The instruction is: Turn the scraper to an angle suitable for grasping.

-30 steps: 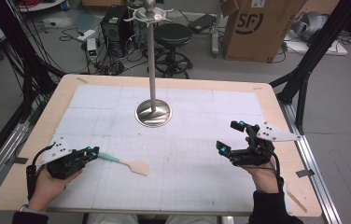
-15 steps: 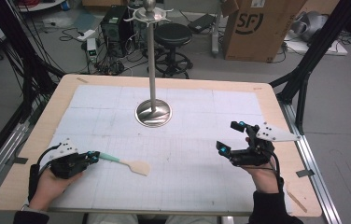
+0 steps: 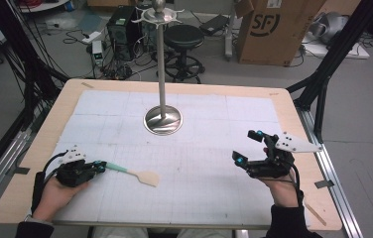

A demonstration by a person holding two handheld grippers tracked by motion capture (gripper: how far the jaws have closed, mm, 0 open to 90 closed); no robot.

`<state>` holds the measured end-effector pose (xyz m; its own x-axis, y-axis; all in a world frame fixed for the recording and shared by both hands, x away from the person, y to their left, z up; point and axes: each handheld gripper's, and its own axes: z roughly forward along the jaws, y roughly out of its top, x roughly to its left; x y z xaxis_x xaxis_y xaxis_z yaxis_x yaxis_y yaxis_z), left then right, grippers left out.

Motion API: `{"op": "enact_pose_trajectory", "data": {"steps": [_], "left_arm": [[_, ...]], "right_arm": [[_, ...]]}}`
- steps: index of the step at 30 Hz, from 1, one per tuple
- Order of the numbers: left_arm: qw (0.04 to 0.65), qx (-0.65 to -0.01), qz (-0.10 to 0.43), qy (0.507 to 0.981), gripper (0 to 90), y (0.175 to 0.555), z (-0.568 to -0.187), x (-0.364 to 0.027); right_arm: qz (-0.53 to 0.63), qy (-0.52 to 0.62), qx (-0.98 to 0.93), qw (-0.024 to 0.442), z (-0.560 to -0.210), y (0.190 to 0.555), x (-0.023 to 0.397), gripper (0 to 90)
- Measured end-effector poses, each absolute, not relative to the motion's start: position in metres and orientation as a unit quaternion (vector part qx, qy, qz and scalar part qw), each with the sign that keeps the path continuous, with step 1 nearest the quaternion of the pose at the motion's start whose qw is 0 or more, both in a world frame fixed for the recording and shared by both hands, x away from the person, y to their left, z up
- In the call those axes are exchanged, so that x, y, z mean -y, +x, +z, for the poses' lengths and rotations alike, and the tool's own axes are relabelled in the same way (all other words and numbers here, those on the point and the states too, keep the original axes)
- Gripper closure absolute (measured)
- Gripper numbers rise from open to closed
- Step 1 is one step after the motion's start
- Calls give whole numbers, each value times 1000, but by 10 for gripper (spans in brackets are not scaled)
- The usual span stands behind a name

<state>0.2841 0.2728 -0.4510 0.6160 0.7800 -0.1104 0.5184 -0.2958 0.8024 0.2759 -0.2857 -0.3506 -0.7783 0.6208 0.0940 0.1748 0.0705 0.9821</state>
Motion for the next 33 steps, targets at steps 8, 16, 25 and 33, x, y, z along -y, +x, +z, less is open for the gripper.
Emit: {"op": "enact_pose_trajectory", "data": {"steps": [8,16,25,33], "left_arm": [[425,-414,156,790,898,288,-451,-270],[419,-424,161,787,899,299,-450,-259],[415,-411,171,793,899,315,-450,-241],[426,-408,166,790,899,315,-446,-234]], "right_arm": [[622,284,-706,182,-350,272,289,65],[617,289,-708,183,-352,268,292,65],[613,298,-707,188,-353,260,299,65],[612,307,-702,197,-353,254,307,65]]}}
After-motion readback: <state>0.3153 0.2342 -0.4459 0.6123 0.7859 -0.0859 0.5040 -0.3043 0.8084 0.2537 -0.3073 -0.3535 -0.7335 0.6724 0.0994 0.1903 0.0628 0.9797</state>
